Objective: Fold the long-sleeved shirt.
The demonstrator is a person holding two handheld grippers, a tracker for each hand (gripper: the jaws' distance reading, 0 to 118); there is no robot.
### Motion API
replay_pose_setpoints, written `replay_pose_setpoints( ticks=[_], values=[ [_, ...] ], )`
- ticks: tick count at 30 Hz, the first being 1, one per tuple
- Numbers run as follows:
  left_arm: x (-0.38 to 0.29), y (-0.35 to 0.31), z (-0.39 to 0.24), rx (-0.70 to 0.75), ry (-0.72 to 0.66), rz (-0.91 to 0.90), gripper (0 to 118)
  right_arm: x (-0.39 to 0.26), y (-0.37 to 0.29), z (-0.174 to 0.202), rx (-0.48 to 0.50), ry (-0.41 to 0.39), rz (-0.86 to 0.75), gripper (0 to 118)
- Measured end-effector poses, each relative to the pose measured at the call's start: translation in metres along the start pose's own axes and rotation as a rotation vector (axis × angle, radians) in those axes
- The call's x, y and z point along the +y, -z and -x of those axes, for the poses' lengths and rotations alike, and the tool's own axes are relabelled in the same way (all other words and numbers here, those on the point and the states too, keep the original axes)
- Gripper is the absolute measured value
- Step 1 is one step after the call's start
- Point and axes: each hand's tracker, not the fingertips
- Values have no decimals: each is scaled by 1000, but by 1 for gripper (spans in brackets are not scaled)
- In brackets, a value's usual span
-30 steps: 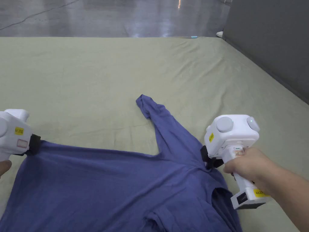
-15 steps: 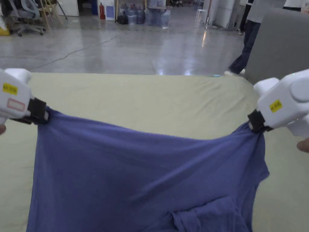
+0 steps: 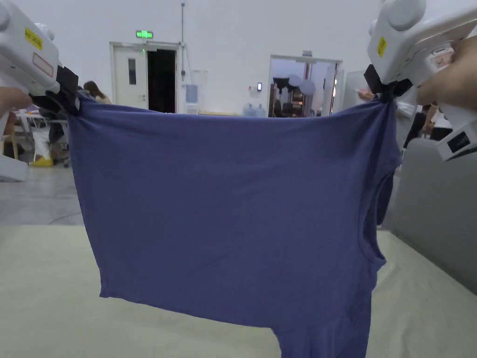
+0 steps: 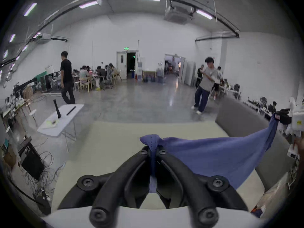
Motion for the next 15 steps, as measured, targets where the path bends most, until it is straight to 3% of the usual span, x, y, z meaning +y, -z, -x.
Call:
replay_pose_setpoints(
  ticks=[7, 15],
  values=[
    [72, -11, 16, -3, -108, -164, 0, 67, -17, -22, -49, 147, -163, 0],
    [92, -15, 12, 31, -50, -183, 0, 89, -20, -18, -75, 99, -200, 0]
  ],
)
